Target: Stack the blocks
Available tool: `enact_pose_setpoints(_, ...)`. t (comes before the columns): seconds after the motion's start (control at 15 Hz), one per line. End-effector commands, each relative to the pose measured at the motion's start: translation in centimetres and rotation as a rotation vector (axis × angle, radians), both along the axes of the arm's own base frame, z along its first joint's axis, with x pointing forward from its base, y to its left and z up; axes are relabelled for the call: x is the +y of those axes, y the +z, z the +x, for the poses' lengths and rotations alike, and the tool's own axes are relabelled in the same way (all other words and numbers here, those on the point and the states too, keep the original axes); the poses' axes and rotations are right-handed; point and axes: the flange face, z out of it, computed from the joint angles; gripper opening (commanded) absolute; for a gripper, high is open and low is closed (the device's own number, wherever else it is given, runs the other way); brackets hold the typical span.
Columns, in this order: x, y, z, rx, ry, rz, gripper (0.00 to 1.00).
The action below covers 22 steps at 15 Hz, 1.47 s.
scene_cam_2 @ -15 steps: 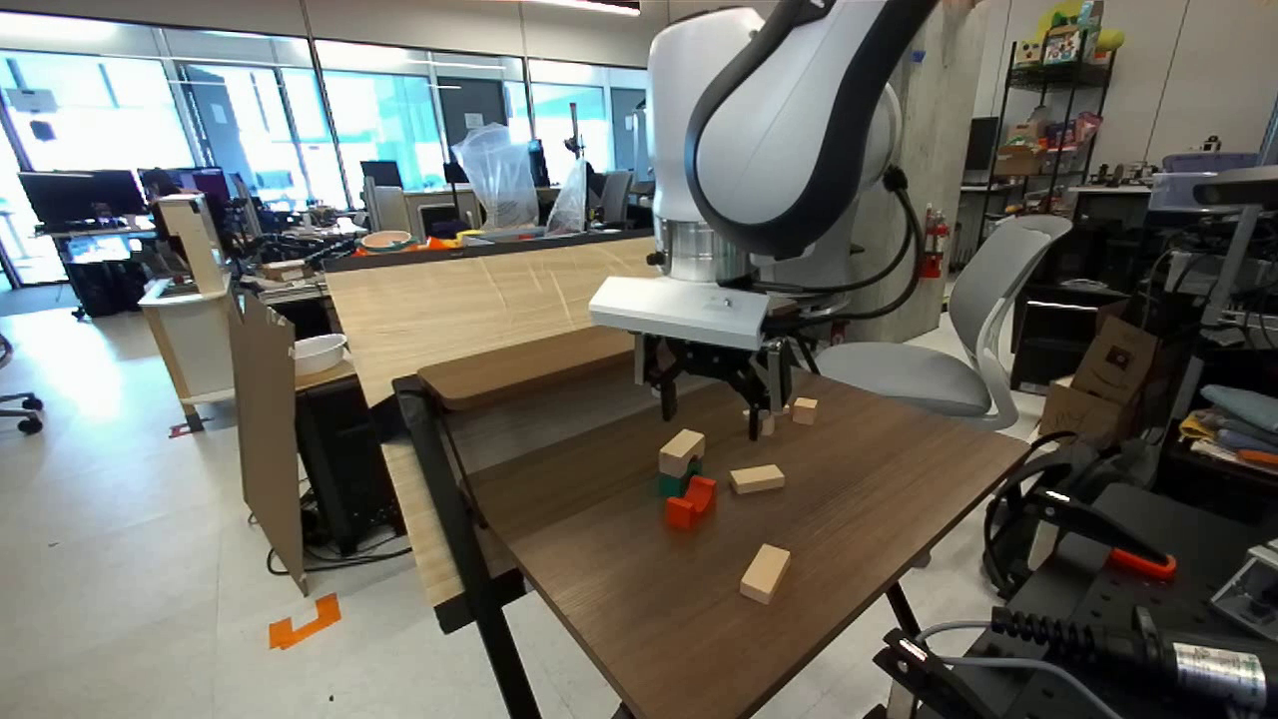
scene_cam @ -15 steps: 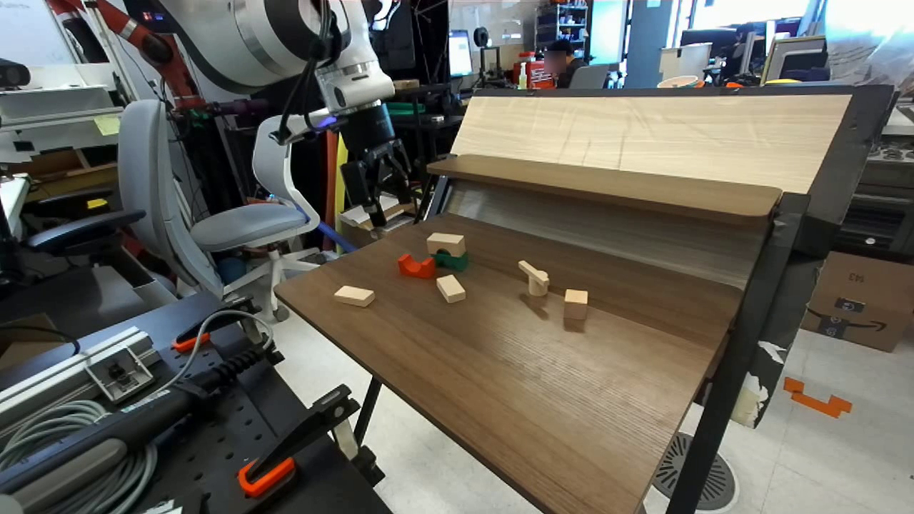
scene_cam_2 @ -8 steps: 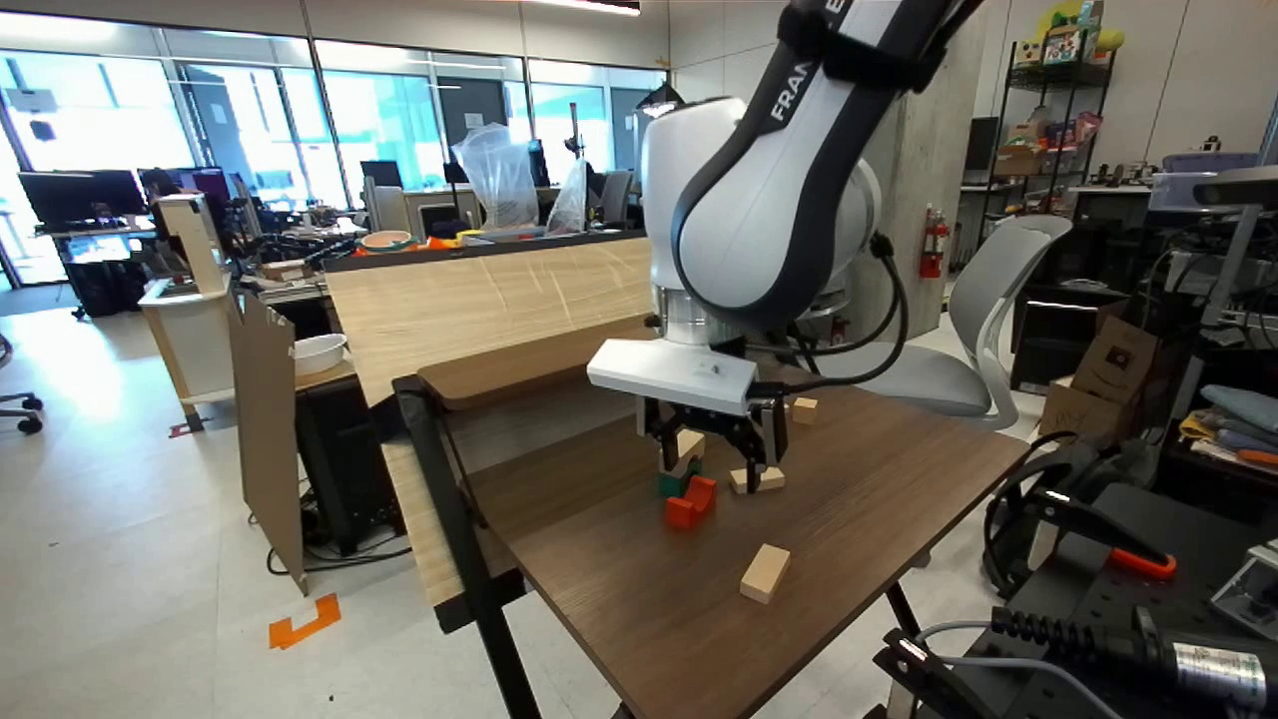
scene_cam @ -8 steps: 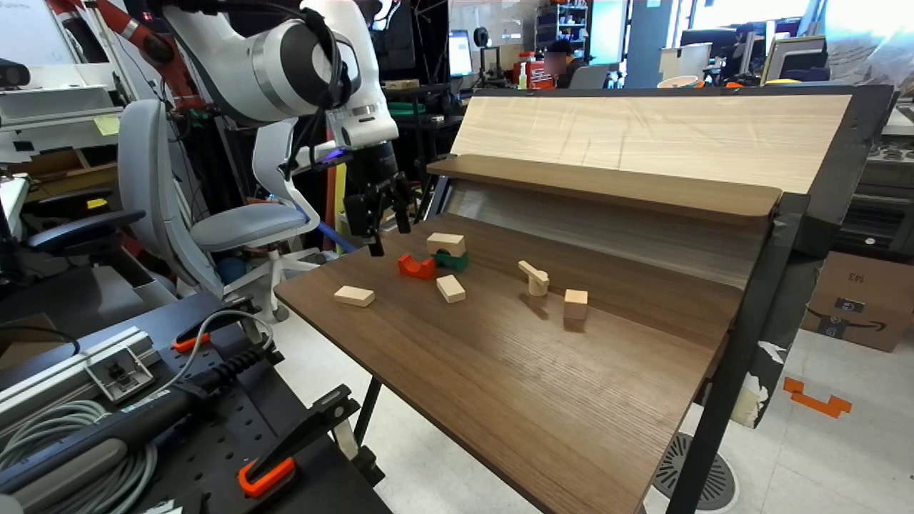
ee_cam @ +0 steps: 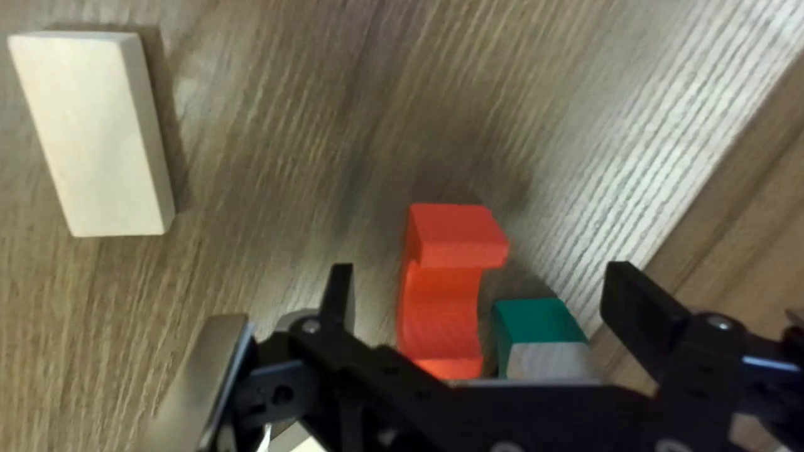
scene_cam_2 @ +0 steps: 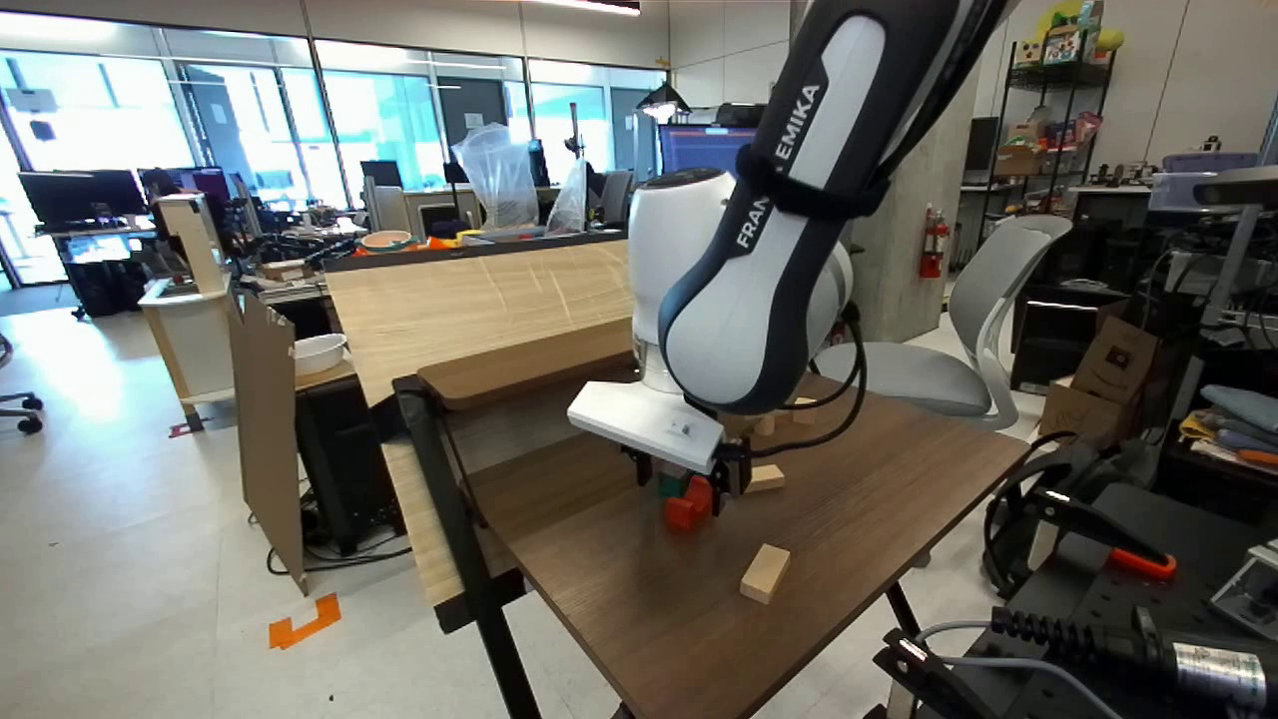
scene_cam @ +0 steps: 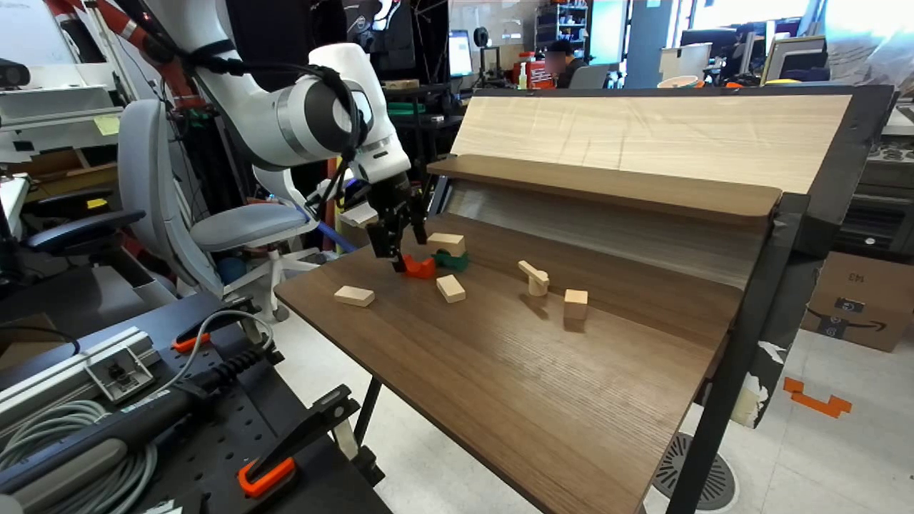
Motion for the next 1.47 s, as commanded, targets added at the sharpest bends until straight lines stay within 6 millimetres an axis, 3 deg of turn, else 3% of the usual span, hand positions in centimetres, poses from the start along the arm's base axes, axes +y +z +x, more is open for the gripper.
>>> enact_pose_setpoints(0.0, 0.7, -1.5, 1.2, -0.042, -0.024, -0.007, 1.0)
enact_pose_setpoints(0.07, 0.7, -1.8, 1.3, -0.041, -0.028, -0.011, 1.0)
enact_pose_setpoints(0.13, 0.8, -2.1, 1.4, -0.038, -0.035, -0.015, 0.75)
enact_pose_setpoints(0.2, 0.9, -2.3, 1.5, -0.038, -0.037, -0.016, 0.74)
enact_pose_setpoints(0.73, 1.7, -0.8, 1.7, -0.044, -0.042, -0.009, 0.12)
enact_pose_setpoints(1.4, 3.4, 3.6, 1.2, 0.014, -0.084, -0.001, 0.12)
